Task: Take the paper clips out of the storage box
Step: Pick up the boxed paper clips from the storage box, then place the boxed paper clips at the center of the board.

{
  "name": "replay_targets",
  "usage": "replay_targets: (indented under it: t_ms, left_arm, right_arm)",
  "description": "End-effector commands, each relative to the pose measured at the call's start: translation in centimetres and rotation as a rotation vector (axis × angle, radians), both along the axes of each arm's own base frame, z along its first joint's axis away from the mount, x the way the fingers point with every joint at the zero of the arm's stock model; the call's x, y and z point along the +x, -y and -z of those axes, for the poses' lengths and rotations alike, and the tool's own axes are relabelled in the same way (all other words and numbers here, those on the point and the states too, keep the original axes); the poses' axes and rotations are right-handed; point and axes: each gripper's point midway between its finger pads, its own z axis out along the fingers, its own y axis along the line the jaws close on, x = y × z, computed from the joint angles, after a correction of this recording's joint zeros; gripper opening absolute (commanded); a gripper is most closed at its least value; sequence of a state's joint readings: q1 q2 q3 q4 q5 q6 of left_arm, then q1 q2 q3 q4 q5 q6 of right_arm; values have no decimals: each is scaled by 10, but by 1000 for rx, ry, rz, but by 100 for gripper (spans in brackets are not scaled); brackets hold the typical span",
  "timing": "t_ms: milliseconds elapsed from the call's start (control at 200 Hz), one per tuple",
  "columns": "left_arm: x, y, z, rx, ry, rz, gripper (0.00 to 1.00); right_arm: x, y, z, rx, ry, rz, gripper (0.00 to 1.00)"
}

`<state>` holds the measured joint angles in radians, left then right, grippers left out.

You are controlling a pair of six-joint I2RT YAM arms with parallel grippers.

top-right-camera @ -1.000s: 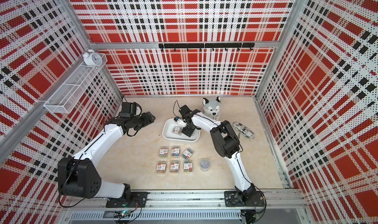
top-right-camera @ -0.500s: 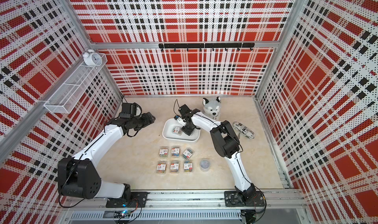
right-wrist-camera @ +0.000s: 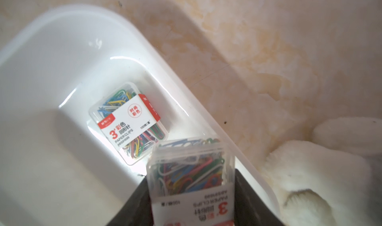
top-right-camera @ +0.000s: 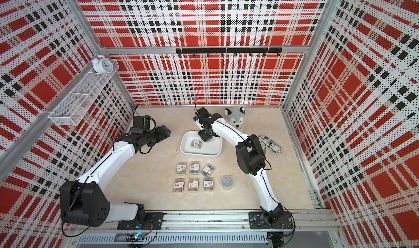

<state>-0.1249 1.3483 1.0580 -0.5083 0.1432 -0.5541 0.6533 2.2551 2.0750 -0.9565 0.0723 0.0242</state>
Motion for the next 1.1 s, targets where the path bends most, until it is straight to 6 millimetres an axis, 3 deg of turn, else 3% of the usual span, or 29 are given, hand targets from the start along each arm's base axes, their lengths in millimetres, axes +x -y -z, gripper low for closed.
replay_targets:
  t_ms: [0, 125, 245, 456, 586, 726, 872, 1022, 1092]
  left_arm:
    - [-4, -9, -16, 10, 59, -53, 80]
    - [-15, -18, -24, 17, 90, -100, 80]
    - [-25, -29, -31, 32, 123, -138, 80]
    - [-41, -54, -44, 69, 193, -229, 80]
    - [-54, -69, -47, 103, 231, -295, 81]
    - [-74, -72, -48, 103, 277, -321, 81]
    - [-99, -79, -49, 127, 314, -354, 82]
    - [-130, -96, -65, 133, 389, -426, 81]
    - [-142, -102, -77, 118, 432, -464, 80]
  right_arm:
    - [-9, 8, -62, 82, 31, 191, 44]
    - [-20, 0, -96, 181, 37, 316, 45]
    - [-33, -10, -114, 248, 30, 414, 45]
    - [-63, -79, -138, 433, -6, 471, 45]
    - [-89, -127, -123, 488, -46, 454, 45]
    - [-111, -161, -108, 526, -64, 458, 45]
    - [-130, -185, -92, 528, -56, 469, 46]
    - [-149, -202, -63, 492, -70, 488, 45]
    - [-152, -210, -66, 513, -62, 492, 44]
